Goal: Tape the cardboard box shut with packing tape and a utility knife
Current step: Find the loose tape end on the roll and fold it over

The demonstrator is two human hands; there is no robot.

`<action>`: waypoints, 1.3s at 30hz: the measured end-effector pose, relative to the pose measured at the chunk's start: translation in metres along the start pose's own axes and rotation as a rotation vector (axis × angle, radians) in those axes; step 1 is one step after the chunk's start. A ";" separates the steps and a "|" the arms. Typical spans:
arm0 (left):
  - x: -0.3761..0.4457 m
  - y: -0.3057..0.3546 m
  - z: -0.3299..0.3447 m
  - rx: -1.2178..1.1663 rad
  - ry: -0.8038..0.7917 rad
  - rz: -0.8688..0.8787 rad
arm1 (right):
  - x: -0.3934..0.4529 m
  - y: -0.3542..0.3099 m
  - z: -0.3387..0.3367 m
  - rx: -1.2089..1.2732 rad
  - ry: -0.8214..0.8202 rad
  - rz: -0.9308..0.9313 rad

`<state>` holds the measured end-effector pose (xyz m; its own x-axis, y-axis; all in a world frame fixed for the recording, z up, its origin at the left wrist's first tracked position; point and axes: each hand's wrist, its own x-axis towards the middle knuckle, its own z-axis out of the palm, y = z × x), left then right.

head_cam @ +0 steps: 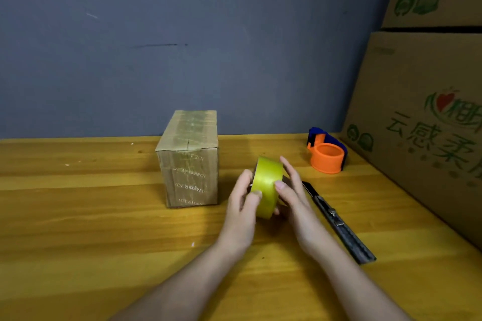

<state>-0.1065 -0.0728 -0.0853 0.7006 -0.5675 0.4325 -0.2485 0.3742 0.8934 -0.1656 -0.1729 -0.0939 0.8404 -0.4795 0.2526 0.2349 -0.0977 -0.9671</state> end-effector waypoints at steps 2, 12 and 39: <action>-0.001 0.002 0.000 -0.028 -0.022 -0.041 | -0.002 -0.003 0.000 -0.023 0.013 -0.045; 0.008 -0.001 0.000 -0.123 0.006 -0.135 | -0.005 -0.005 0.000 -0.275 0.114 -0.236; 0.013 -0.003 0.001 -0.199 -0.037 -0.299 | -0.006 -0.008 0.008 -0.182 0.247 -0.171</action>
<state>-0.0969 -0.0821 -0.0824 0.6973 -0.6980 0.1631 0.1016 0.3214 0.9415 -0.1686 -0.1626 -0.0876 0.6477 -0.6372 0.4176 0.2520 -0.3382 -0.9067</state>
